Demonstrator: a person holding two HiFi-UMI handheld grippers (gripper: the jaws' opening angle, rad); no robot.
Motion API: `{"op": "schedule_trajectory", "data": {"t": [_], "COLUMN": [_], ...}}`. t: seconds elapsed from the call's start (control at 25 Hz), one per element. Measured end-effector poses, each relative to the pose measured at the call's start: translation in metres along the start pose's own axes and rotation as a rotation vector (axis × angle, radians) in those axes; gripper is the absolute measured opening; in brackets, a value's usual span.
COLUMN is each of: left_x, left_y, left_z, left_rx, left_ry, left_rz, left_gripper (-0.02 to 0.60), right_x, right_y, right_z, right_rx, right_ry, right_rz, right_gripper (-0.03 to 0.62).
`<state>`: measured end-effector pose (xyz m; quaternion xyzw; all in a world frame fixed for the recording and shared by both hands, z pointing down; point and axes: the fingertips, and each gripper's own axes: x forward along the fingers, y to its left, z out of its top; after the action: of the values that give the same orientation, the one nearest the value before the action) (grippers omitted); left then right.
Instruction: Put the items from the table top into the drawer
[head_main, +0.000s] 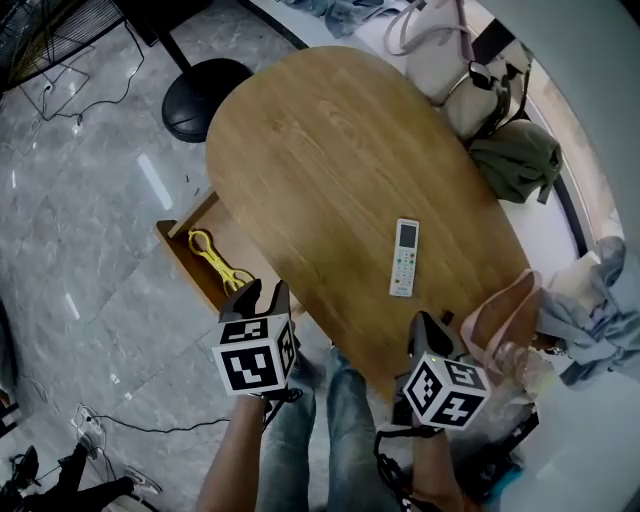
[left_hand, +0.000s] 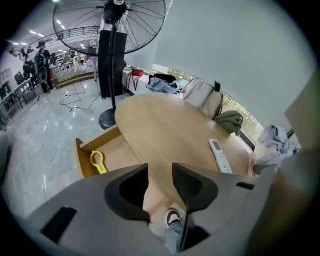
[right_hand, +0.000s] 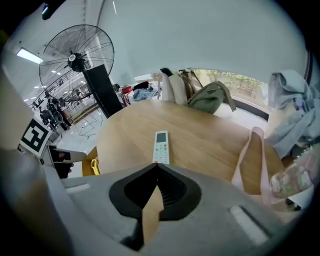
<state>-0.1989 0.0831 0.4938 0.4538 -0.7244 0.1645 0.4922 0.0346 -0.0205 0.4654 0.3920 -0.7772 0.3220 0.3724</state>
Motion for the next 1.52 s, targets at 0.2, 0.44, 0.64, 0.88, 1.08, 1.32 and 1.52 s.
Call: {"op": "schedule_trajectory", "data": {"t": [0.2, 0.44, 0.64, 0.88, 1.08, 1.32, 1.52], "left_x": [0.006, 0.013, 0.024, 0.036, 0.051, 0.072, 0.089], "left_y": [-0.056, -0.111, -0.151, -0.192, -0.215, -0.227, -0.234], "left_z": [-0.003, -0.009, -0.016, -0.025, -0.031, -0.03, -0.027], "left_rx": [0.085, 0.172, 0.253, 0.311, 0.326, 0.305, 0.286], "left_ry": [0.022, 0.058, 0.092, 0.127, 0.156, 0.165, 0.175], "left_rz": [-0.075, -0.145, -0.185, -0.193, -0.191, -0.126, -0.105], "left_gripper": [0.173, 0.183, 0.183, 0.187, 0.198, 0.218, 0.241], "right_x": [-0.023, -0.048, -0.063, -0.073, -0.07, -0.06, -0.048], "right_y": [-0.042, -0.087, -0.118, -0.147, -0.159, -0.169, -0.171], "right_z": [-0.014, -0.033, -0.049, -0.06, -0.063, -0.058, -0.052], "right_rx": [0.087, 0.174, 0.245, 0.292, 0.312, 0.318, 0.303], "right_ry": [-0.023, -0.041, -0.05, -0.046, -0.03, -0.008, 0.018], "right_rz": [-0.058, -0.119, -0.162, -0.171, -0.167, -0.151, -0.128], "right_gripper": [0.005, 0.006, 0.006, 0.005, 0.006, 0.006, 0.006]}}
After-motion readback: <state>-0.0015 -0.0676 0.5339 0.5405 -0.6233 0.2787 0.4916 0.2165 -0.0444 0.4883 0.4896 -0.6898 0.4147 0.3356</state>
